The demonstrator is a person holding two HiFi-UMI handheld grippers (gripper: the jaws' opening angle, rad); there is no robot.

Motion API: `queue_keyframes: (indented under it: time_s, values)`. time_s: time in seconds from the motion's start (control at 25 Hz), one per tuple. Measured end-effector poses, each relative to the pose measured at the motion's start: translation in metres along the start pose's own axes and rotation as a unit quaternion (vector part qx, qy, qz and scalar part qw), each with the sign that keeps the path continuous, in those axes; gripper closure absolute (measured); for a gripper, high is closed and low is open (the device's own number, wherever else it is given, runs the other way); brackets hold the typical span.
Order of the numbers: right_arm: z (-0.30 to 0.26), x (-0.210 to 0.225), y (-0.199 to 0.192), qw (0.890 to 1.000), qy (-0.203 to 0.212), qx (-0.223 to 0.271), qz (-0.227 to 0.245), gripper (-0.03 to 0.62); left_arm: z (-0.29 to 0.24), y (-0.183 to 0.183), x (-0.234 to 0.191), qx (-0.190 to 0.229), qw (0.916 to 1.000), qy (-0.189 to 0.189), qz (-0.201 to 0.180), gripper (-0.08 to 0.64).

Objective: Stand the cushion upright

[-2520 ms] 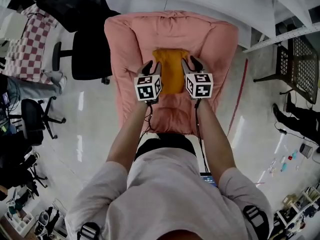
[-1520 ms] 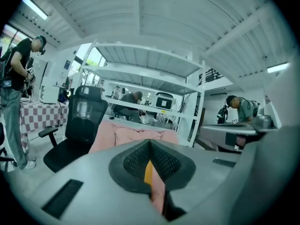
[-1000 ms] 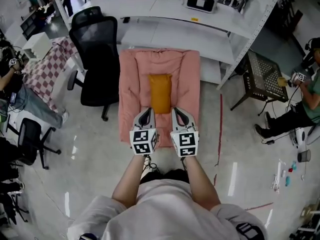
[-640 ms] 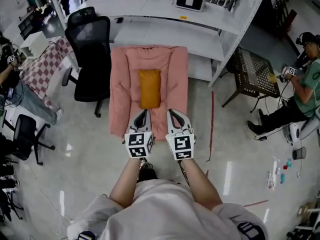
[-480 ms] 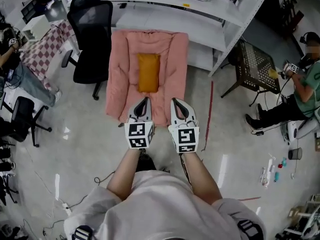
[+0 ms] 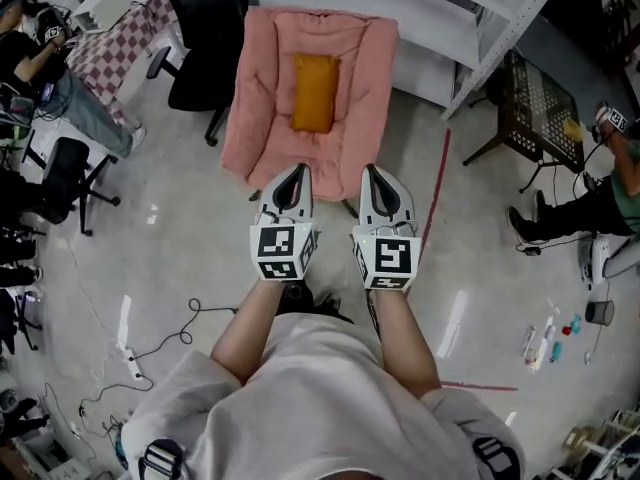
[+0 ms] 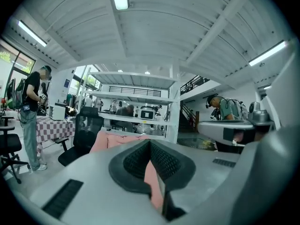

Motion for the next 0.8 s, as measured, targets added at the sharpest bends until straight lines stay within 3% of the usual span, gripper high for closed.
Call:
queue_keyframes:
  time_s: [0.4, 0.8]
  values:
    - [0.033, 0.004, 0.012, 0.999, 0.015, 0.03, -0.023, 0.586, 0.022, 0.009, 0.039, 0.006, 0.9992, -0.007, -0.04, 0.548]
    - [0.043, 0.0, 0.007, 0.998, 0.011, 0.028, -0.048, 0.586, 0.037, 0.006, 0.043, -0.006, 0.9986, -0.013, -0.05, 0.548]
Point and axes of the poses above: the fingertips, and each gripper's own axes: z backward along the fingers, x to its right, y out of its top, the point moved 8 cm from there along z, backward along the fingers, and after that the axes turned 2 degrees about -z, right-handed, at the moved point
